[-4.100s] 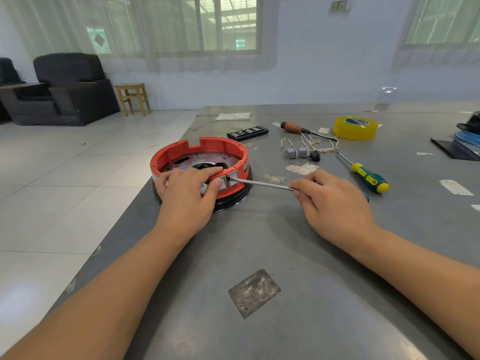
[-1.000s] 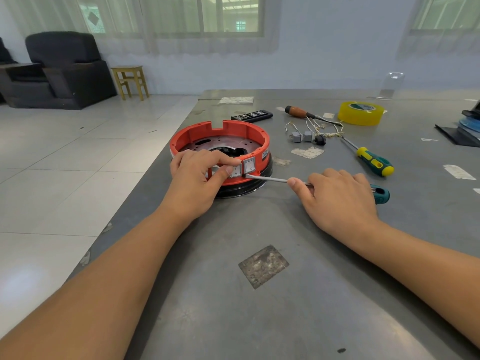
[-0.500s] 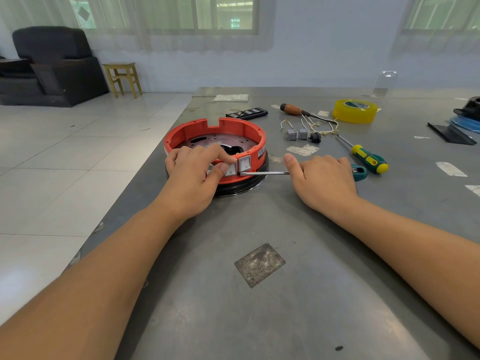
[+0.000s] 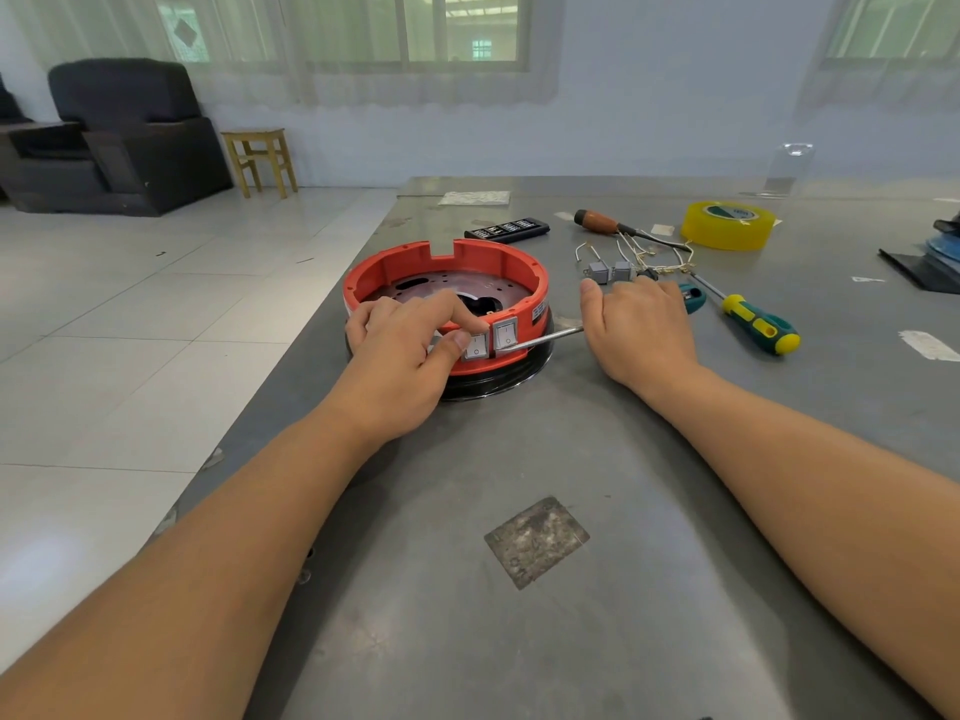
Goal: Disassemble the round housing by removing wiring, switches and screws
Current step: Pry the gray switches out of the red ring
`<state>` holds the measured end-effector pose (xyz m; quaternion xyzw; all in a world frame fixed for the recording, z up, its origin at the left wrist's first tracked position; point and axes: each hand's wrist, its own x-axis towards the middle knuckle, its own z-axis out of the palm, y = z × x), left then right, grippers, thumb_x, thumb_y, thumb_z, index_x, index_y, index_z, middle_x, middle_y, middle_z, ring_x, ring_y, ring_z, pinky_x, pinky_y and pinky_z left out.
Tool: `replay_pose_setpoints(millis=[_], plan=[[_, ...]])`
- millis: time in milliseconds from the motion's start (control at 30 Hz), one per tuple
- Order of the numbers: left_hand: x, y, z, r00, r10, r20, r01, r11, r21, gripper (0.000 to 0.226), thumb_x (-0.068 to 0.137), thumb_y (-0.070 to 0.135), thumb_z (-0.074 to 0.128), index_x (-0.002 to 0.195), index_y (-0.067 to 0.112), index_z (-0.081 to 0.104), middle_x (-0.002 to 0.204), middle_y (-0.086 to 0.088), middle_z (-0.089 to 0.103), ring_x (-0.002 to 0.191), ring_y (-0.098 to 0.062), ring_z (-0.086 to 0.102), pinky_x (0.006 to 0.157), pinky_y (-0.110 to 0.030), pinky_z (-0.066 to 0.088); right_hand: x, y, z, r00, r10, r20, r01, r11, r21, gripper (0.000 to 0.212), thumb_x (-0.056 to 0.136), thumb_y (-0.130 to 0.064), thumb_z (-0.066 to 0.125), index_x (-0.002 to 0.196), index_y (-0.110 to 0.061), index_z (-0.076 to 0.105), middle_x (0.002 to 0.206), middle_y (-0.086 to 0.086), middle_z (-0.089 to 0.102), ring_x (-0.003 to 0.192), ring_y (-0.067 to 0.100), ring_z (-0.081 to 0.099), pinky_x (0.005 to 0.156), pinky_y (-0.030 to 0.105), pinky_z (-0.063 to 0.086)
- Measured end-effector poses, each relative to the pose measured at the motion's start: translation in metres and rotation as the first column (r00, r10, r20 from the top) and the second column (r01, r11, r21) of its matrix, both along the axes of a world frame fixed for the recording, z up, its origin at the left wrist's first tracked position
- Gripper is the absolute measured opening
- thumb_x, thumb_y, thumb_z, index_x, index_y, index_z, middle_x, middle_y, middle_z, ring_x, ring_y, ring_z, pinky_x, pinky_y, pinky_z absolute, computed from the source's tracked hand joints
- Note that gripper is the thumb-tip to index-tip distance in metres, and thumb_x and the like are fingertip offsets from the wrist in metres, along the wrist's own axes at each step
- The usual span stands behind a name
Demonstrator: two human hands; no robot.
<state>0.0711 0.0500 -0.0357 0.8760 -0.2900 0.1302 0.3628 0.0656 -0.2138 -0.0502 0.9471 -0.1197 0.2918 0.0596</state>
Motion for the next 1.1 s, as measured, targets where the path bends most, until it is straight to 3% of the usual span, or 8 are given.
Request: replay_pose_setpoints(millis=[200,367,467,567,700,900,1100], plan=[[0.002,0.000,0.000,0.999,-0.002,-0.033,0.002,1.000,0.000,0.023,0.109,0.028,0.053,0.108,0.051,0.058,0.100,0.032,0.040,0.119,-0.014,0.022,0.113,-0.042,0.017,0.008,-0.001,0.001,0.999,0.010,0.053,-0.009,1.000,-0.026,0.064,0.105,-0.038,0.029,0.078,0.001,0.071,0.077,0.017,0.068,0.084,0.035,0.060,0.091,0.046,0.042],[0.002,-0.001,0.002,0.999,0.007,-0.052,-0.005,1.000,0.026,0.025,0.109,0.028,0.053,0.106,0.053,0.056,0.102,0.034,0.038,0.133,-0.025,0.026,0.118,-0.050,0.019,0.008,-0.003,0.001,0.999,0.021,0.034,-0.020,0.999,-0.029,0.065,0.107,-0.040,0.026,0.083,-0.001,0.071,0.082,0.015,0.069,0.088,0.033,0.060,0.094,0.046,0.041],[0.001,0.001,0.000,0.999,-0.003,-0.043,0.004,1.000,0.021,0.026,0.108,0.030,0.053,0.105,0.056,0.055,0.104,0.025,0.046,0.133,-0.026,0.028,0.115,-0.046,0.021,0.003,-0.002,0.001,1.000,0.016,-0.001,-0.016,0.999,-0.039,0.075,0.106,-0.048,0.016,0.082,-0.005,0.073,0.082,0.012,0.070,0.089,0.031,0.061,0.093,0.046,0.040],[0.001,0.004,-0.001,1.000,-0.024,-0.017,0.024,1.000,0.014,0.030,0.108,0.027,0.054,0.108,0.058,0.055,0.110,0.021,0.051,0.131,-0.021,0.032,0.112,-0.038,0.019,-0.012,-0.003,0.001,0.999,0.030,-0.044,-0.032,0.998,-0.049,0.086,0.102,-0.059,0.005,0.072,-0.012,0.070,0.068,0.006,0.058,0.078,0.029,0.057,0.085,0.045,0.042],[0.000,0.008,0.001,0.999,-0.039,0.025,0.039,0.999,0.035,0.033,0.107,0.025,0.057,0.114,0.057,0.055,0.121,0.020,0.054,0.133,-0.018,0.036,0.116,-0.039,0.017,-0.039,-0.006,-0.002,0.996,0.071,-0.050,-0.076,0.991,-0.114,0.078,0.094,-0.077,0.005,0.065,-0.025,0.055,0.072,-0.002,0.051,0.075,0.020,0.045,0.074,0.039,0.037],[0.002,0.011,-0.001,0.997,-0.064,0.043,0.065,0.998,0.001,0.039,0.104,0.026,0.061,0.109,0.063,0.051,0.107,0.029,0.050,0.110,-0.002,0.027,0.113,-0.041,0.024,-0.069,-0.007,-0.011,0.999,0.030,0.027,-0.026,0.993,-0.115,0.072,0.094,-0.079,0.007,0.065,-0.027,0.048,0.072,-0.005,0.049,0.073,0.020,0.047,0.072,0.038,0.037],[0.001,0.011,-0.002,0.999,-0.044,0.010,0.044,0.998,-0.036,0.035,0.102,0.030,0.063,0.101,0.063,0.052,0.107,0.028,0.052,0.118,-0.011,0.030,0.112,-0.042,0.026,-0.072,0.005,-0.011,0.998,-0.035,0.055,0.042,0.989,-0.142,0.074,0.095,-0.079,0.010,0.067,-0.025,0.053,0.073,-0.004,0.052,0.072,0.020,0.045,0.072,0.038,0.035]])
